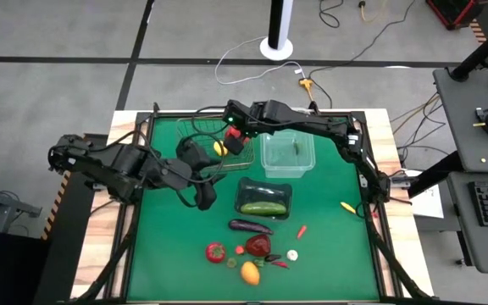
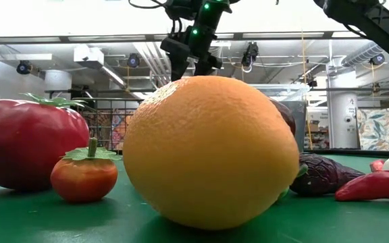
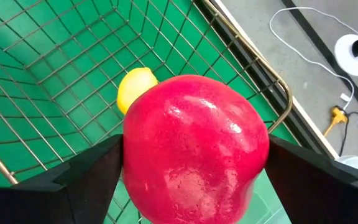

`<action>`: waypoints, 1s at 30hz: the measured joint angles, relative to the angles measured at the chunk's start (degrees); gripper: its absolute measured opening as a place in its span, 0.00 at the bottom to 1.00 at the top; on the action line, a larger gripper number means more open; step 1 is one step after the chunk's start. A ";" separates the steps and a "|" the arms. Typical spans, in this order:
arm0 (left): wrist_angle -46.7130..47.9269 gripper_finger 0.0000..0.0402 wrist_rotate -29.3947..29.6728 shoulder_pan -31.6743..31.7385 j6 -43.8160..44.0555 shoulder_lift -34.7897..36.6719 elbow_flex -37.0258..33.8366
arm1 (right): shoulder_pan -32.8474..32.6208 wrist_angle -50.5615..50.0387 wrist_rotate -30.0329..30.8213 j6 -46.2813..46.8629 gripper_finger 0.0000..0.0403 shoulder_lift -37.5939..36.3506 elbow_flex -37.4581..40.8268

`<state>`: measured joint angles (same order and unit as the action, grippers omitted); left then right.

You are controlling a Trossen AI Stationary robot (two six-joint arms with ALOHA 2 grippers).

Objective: Sort produce into baskets
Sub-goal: Put the apple into the wire basket

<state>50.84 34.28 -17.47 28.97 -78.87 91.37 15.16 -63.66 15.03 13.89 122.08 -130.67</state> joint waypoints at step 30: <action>5.14 0.44 -4.68 -0.11 8.86 2.66 0.86 | 1.40 1.42 -15.92 1.50 0.85 0.00 0.00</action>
<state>55.99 29.60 -17.58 37.83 -76.21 92.24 16.56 -62.24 -0.90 15.39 122.08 -130.67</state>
